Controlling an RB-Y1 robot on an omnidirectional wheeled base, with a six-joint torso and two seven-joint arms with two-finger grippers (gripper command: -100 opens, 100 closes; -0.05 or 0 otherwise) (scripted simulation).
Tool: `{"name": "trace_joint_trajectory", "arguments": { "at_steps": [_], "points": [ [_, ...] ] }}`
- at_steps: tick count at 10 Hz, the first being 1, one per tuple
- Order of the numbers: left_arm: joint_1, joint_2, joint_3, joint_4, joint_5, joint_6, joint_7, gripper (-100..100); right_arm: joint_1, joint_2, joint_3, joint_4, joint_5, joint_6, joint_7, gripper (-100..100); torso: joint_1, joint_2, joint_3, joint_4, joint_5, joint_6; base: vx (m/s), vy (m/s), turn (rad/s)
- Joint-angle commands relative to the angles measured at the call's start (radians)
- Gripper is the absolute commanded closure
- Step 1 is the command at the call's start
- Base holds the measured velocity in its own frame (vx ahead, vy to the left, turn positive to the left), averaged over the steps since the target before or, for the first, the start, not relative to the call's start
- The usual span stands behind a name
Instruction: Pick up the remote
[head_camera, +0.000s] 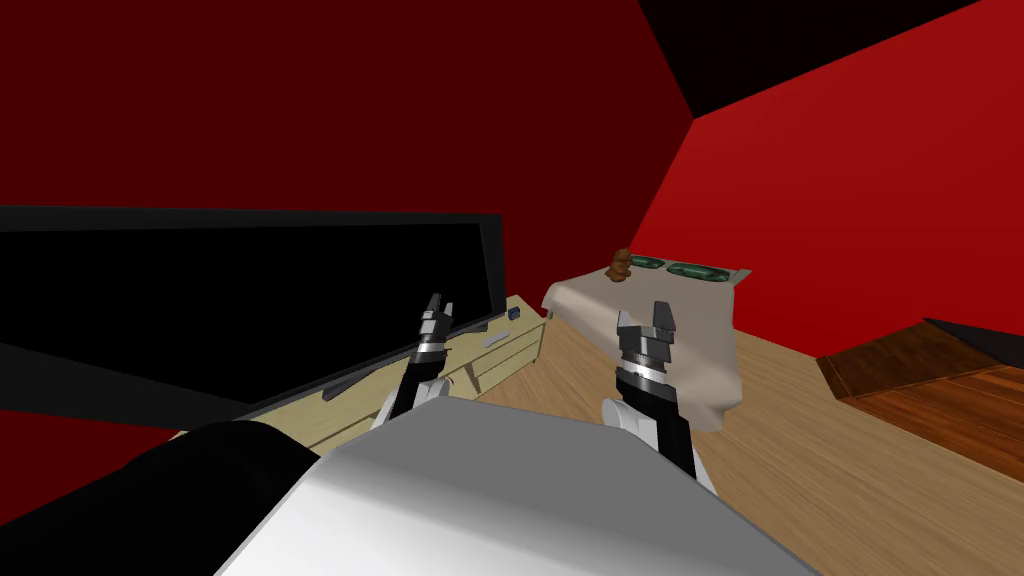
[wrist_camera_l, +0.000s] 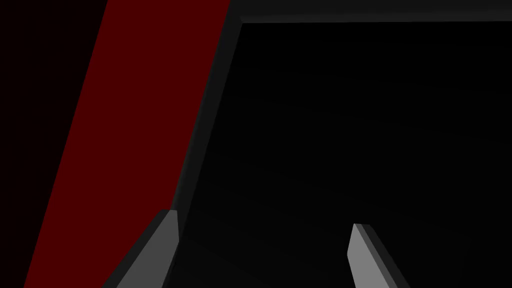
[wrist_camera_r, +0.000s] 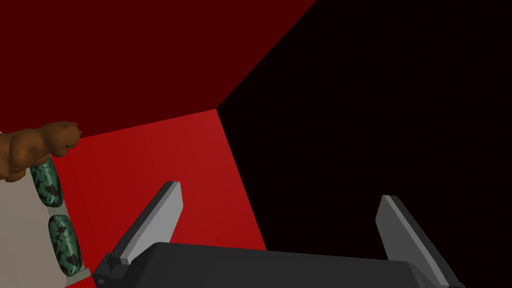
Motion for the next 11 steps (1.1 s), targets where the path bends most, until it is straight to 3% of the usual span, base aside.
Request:
{"name": "trace_joint_trajectory", "arguments": {
  "at_steps": [1, 4, 8, 9, 11],
  "points": [
    [-0.004, 0.035, -0.002, 0.006, 0.004, 0.014, 0.006, -100, 0.0, 0.0, 0.0, 0.0, 0.0, 0.0, 0.0, 0, 0.0, 0.0, 0.0, 0.0, 0.0, 0.0, 0.0, -0.017, -0.027],
    [-0.022, 0.115, -0.008, 0.029, 0.02, 0.07, 0.029, -100, 0.0, 0.0, 0.0, 0.0, 0.0, 0.0, 0.0, 0, -0.003, -0.001, -0.001, 0.0, -0.001, 0.0, 0.017, -0.053, -0.047],
    [-0.063, 0.216, -0.018, 0.082, 0.054, 0.184, 0.077, -100, 0.0, 0.0, 0.0, 0.0, 0.0, 0.0, 0.0, 0, -0.006, -0.002, -0.001, 0.0, -0.001, 0.0, 0.028, -0.092, -0.076],
    [-0.063, 0.216, -0.018, 0.082, 0.054, 0.198, 0.077, -100, 0.0, 0.0, 0.0, 0.0, 0.0, 0.0, 0.0, 0, -0.006, -0.003, -0.002, -0.001, -0.001, 0.0, 0.026, -0.063, -0.019],
    [-0.088, 0.259, -0.021, 0.119, 0.075, 0.264, 0.106, -100, 0.0, 0.0, 0.0, 0.0, 0.0, 0.0, 0.0, 0, -0.004, -0.002, -0.001, 0.0, -0.001, 0.0, 0.035, -0.077, -0.072]
  ]
}}
